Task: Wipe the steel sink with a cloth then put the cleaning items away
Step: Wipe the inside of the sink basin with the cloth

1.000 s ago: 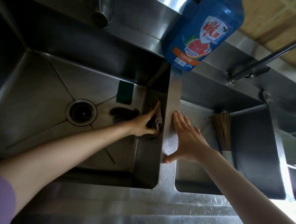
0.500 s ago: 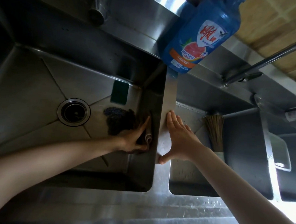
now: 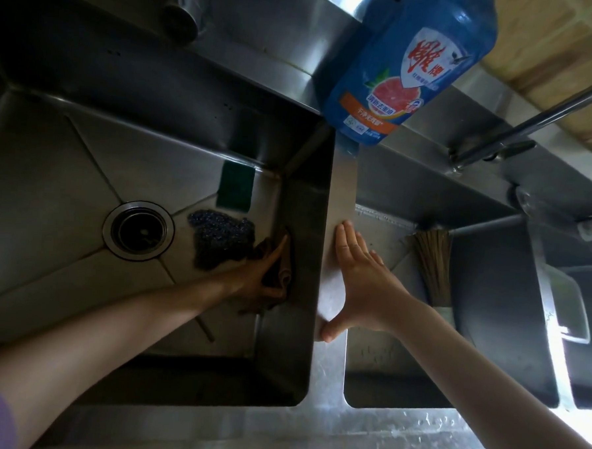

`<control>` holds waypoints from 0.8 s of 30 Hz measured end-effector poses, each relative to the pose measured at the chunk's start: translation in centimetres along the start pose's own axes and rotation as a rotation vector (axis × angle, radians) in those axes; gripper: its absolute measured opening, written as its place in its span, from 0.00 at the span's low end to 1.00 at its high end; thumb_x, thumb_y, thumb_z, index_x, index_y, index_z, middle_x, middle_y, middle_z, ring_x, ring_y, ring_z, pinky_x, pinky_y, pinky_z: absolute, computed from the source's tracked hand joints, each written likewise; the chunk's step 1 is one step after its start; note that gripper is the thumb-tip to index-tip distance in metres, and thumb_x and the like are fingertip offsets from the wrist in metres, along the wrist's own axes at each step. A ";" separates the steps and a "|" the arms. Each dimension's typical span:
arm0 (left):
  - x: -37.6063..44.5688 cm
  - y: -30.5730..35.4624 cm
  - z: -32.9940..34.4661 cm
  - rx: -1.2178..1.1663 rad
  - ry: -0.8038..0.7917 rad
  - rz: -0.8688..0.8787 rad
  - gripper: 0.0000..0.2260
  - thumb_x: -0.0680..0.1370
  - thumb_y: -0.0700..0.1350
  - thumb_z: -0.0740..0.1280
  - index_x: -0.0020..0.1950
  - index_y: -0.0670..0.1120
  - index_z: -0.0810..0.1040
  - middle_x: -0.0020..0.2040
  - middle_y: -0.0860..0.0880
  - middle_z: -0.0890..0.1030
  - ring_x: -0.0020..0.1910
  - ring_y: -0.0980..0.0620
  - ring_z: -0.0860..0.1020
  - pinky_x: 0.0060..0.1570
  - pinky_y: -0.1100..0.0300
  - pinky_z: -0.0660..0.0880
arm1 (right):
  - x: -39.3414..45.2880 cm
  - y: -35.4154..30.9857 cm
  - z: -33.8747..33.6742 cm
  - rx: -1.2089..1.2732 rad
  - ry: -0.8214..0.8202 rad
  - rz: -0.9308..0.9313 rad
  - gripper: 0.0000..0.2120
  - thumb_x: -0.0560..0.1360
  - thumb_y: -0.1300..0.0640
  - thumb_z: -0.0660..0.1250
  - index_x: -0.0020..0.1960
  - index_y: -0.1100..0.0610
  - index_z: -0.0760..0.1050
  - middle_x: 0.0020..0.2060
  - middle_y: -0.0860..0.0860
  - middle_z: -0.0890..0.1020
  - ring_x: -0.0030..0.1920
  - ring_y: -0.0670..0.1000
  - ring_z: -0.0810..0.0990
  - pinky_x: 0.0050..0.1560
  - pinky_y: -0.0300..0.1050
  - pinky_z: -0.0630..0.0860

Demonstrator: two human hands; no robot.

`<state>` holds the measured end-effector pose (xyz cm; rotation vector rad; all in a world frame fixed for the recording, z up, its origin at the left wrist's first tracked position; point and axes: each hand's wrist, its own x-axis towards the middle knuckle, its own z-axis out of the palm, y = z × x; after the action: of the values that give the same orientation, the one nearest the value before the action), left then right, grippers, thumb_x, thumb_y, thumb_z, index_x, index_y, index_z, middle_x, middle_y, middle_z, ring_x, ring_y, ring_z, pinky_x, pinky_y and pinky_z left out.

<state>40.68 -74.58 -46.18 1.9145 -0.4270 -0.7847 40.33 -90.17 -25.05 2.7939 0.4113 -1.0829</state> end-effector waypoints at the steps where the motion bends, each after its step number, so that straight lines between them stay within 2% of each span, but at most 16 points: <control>1: 0.4 0.0 -0.3 0.001 0.006 -0.020 0.49 0.74 0.47 0.71 0.74 0.56 0.32 0.78 0.44 0.40 0.76 0.46 0.43 0.70 0.63 0.50 | 0.0 0.0 0.0 -0.001 0.003 -0.003 0.76 0.52 0.34 0.78 0.70 0.56 0.21 0.66 0.48 0.23 0.69 0.50 0.27 0.72 0.47 0.34; 4: 1.5 0.0 -0.9 -0.024 0.037 -0.058 0.49 0.73 0.48 0.72 0.74 0.58 0.34 0.78 0.45 0.44 0.76 0.44 0.48 0.73 0.55 0.54 | 0.0 -0.1 -0.1 0.001 0.006 -0.008 0.75 0.52 0.35 0.78 0.67 0.55 0.19 0.66 0.49 0.23 0.70 0.50 0.27 0.72 0.46 0.34; 8: 2.2 0.1 -1.3 -0.028 0.032 -0.073 0.48 0.73 0.49 0.72 0.75 0.56 0.35 0.78 0.45 0.46 0.77 0.46 0.46 0.72 0.59 0.49 | 0.0 -0.2 -0.2 0.007 0.004 -0.004 0.75 0.52 0.35 0.78 0.66 0.55 0.18 0.66 0.48 0.23 0.69 0.50 0.26 0.71 0.46 0.33; 13: 3.2 0.3 -2.6 -0.093 0.025 -0.080 0.47 0.73 0.48 0.72 0.76 0.55 0.37 0.78 0.45 0.48 0.76 0.46 0.51 0.74 0.56 0.55 | 0.2 -0.3 -0.2 0.012 0.003 -0.002 0.75 0.52 0.35 0.79 0.65 0.55 0.18 0.66 0.49 0.23 0.69 0.50 0.26 0.71 0.46 0.33; 16: 3.9 0.8 -3.3 -0.105 0.050 -0.077 0.47 0.73 0.47 0.72 0.76 0.55 0.38 0.78 0.45 0.49 0.76 0.46 0.53 0.73 0.57 0.57 | 0.2 -0.4 -0.4 0.019 -0.007 0.000 0.75 0.52 0.36 0.79 0.65 0.55 0.18 0.66 0.49 0.23 0.69 0.49 0.27 0.71 0.45 0.33; 21: 4.5 1.6 -4.1 -0.098 0.087 -0.056 0.46 0.73 0.46 0.72 0.77 0.52 0.39 0.78 0.46 0.49 0.76 0.48 0.52 0.73 0.59 0.55 | 0.3 -0.6 -0.5 0.014 -0.013 0.003 0.76 0.51 0.36 0.79 0.66 0.56 0.18 0.67 0.49 0.23 0.70 0.50 0.27 0.72 0.47 0.35; 24: 4.6 2.1 -4.6 -0.093 0.099 -0.047 0.45 0.74 0.45 0.71 0.77 0.51 0.40 0.78 0.46 0.50 0.76 0.49 0.52 0.70 0.63 0.54 | 0.2 -0.6 -0.5 0.012 -0.021 0.005 0.76 0.52 0.36 0.79 0.65 0.56 0.18 0.68 0.49 0.24 0.71 0.50 0.27 0.74 0.48 0.36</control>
<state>47.23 -75.25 -44.48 1.8733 -0.2811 -0.7245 40.67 -89.45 -24.82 2.7896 0.3971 -1.1160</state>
